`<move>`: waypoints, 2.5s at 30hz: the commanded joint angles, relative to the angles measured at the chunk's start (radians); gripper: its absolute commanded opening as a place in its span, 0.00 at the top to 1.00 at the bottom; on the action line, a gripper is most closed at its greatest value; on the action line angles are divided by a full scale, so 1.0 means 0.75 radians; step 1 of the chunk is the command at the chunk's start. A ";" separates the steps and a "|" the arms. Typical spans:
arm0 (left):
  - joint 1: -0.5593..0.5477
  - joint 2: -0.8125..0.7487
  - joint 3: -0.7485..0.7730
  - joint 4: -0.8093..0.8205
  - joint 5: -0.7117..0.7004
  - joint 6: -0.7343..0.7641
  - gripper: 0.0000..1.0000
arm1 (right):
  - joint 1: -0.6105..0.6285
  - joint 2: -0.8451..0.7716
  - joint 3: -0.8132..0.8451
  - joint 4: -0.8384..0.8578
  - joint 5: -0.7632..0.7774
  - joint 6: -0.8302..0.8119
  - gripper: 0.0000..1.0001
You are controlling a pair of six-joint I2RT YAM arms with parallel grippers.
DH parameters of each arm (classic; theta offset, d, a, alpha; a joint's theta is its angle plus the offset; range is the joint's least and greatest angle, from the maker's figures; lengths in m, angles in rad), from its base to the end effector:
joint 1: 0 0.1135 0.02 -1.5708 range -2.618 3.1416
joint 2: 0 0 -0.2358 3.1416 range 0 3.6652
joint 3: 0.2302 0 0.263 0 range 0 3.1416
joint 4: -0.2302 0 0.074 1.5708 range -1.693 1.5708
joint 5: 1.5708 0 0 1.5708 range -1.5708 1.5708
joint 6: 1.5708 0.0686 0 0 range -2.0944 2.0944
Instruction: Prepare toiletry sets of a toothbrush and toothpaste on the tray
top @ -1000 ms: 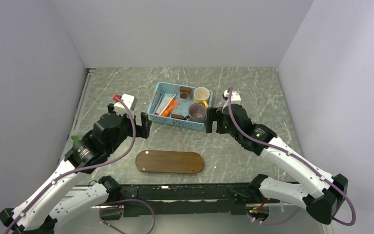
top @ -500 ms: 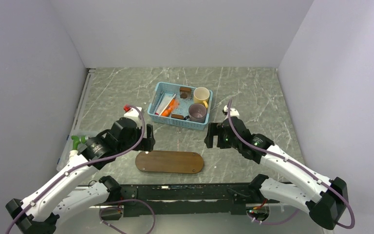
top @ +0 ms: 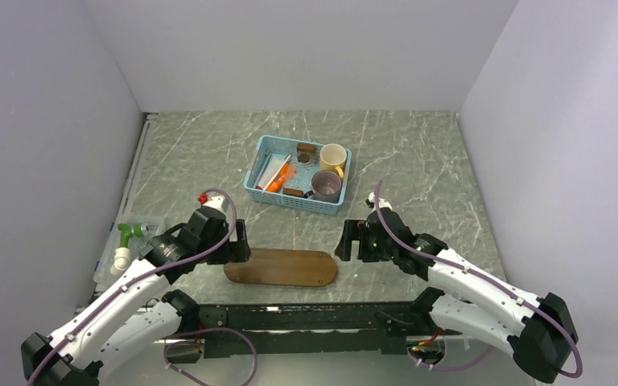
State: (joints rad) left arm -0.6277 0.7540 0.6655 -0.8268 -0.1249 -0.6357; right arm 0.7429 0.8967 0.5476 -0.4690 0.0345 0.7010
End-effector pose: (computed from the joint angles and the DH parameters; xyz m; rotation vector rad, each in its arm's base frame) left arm 0.1629 -0.1076 0.1994 -0.0635 2.5153 -0.3781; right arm 0.1720 0.1548 0.1625 -0.0351 2.4850 0.6169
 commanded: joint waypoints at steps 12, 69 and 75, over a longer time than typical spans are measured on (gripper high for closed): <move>0.105 0.055 -0.164 0.135 0.027 -0.208 0.01 | 0.000 -0.069 -0.148 0.213 -0.135 0.158 0.06; 0.131 0.170 -0.428 0.749 0.458 -0.177 0.25 | 0.004 0.048 -0.192 0.321 -0.082 0.311 0.48; 0.117 0.188 -0.452 0.781 0.473 -0.186 0.25 | -0.004 0.068 -0.139 0.249 -0.017 0.263 0.48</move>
State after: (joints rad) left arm -0.5274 0.8898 0.3309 -0.3088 0.1745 -0.7788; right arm 0.7437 0.9493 0.3748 -0.2810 -0.0277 0.9195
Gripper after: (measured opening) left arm 0.752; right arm 0.523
